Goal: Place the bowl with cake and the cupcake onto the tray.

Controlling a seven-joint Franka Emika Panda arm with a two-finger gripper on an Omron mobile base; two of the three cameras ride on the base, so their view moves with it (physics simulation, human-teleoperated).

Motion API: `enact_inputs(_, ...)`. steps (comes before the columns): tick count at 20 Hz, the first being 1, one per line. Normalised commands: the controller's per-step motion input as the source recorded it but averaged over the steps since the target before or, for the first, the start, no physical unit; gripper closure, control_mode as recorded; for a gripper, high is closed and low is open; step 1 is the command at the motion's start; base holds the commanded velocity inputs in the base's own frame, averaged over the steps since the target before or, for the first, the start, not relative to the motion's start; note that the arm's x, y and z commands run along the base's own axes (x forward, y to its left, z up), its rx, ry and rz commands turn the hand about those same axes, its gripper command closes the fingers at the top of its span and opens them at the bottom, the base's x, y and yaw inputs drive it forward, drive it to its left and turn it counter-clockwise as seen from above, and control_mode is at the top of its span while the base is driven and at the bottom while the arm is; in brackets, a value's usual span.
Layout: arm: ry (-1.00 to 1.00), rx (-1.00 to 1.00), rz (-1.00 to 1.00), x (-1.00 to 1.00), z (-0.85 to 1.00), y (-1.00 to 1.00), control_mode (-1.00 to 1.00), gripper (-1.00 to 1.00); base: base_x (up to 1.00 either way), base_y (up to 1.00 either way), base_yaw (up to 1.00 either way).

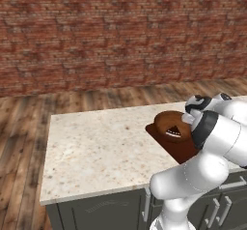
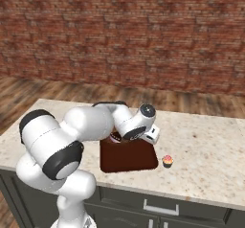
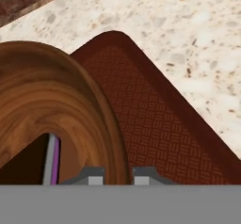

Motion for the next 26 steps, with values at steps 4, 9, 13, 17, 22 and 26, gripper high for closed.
enact_inputs(4,0.0,0.0,0.0,0.0,0.09,-0.01,-1.0,-1.0,0.0,0.0,0.0)
enact_inputs(9,0.0,0.01,-0.03,0.01,0.55,-0.06,-1.0,-1.0,0.0,0.0,0.0)
enact_inputs(13,0.03,0.0,-0.06,-0.1,0.35,-0.39,-1.0,-1.0,0.0,0.0,0.0)
enact_inputs(17,0.01,0.0,-0.04,-0.31,0.04,-0.76,-1.0,-1.0,0.0,0.0,0.0)
enact_inputs(22,0.02,0.0,-0.04,-0.34,-0.04,-0.83,-1.0,-1.0,0.0,0.0,0.0)
enact_inputs(26,-0.02,0.0,-0.01,-0.11,-0.02,-0.18,-1.0,-1.0,0.0,0.0,0.0)
